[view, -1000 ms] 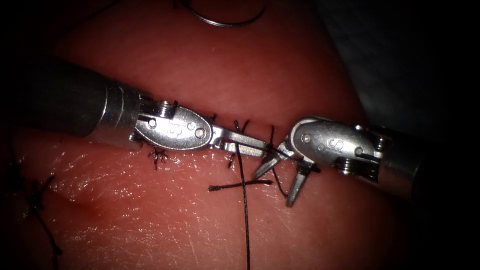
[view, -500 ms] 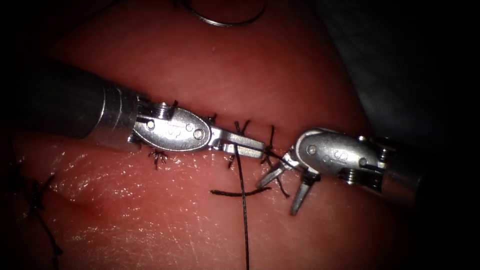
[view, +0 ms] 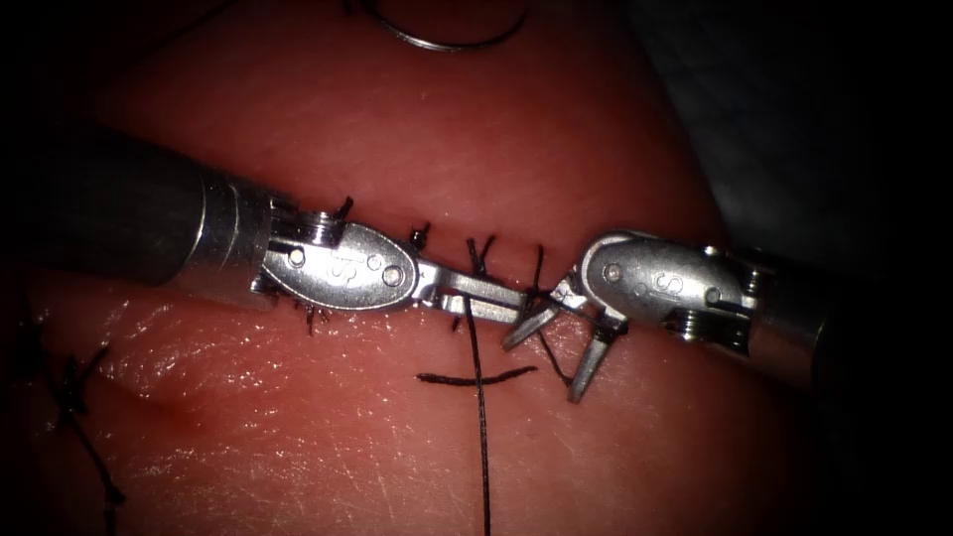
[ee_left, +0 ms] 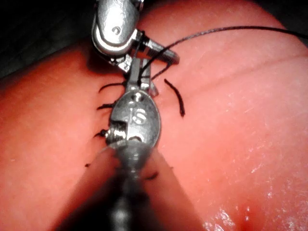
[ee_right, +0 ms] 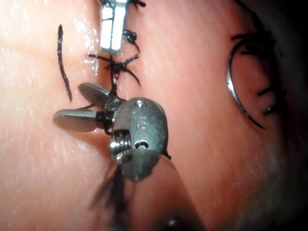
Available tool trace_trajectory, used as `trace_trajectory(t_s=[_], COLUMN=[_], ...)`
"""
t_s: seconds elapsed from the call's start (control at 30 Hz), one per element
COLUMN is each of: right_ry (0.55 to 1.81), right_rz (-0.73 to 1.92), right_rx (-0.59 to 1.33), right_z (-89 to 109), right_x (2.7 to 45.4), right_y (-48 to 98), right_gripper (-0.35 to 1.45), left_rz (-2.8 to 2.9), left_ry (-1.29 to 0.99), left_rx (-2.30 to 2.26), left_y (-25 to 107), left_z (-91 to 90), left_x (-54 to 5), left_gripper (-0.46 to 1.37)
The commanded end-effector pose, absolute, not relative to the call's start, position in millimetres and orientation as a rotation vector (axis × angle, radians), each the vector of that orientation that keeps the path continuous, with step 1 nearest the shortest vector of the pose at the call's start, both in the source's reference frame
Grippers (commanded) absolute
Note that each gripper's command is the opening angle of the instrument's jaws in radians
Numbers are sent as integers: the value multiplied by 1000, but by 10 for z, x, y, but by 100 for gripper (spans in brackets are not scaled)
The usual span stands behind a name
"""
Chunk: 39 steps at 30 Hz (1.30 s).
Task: Wound Closure
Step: Grab the short tail with the right gripper
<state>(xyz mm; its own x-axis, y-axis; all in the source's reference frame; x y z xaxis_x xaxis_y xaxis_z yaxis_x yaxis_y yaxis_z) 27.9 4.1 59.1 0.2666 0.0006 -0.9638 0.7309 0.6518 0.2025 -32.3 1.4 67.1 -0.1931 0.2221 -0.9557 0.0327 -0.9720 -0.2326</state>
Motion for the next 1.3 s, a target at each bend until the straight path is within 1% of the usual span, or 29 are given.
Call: trace_trajectory(t_s=[0.03, 0.33, 0.57, 1.0, 1.17, 1.3], right_ry=[1238, 1298, 1288, 1348, 1394, 1399], right_rz=[-594, -584, -549, -403, -349, -319], right_rx=[787, 792, 820, 900, 914, 931], right_z=[590, 590, 591, 580, 568, 568], right_x=[280, 281, 280, 278, 277, 276], right_y=[39, 41, 45, 87, 106, 113], right_gripper=[-35, -35, -35, -35, -35, -35], left_rz=[2318, 2310, 2309, 2321, 2327, 2332], left_ry=[-315, -324, -332, -344, -345, -346], left_rx=[-1915, -1915, -1922, -1931, -1930, -1931], left_y=[14, 17, 15, -5, -13, -19], left_z=[671, 669, 667, 661, 658, 658], left_x=[-323, -321, -317, -299, -292, -290], left_gripper=[-35, -35, -35, -35, -35, -35])
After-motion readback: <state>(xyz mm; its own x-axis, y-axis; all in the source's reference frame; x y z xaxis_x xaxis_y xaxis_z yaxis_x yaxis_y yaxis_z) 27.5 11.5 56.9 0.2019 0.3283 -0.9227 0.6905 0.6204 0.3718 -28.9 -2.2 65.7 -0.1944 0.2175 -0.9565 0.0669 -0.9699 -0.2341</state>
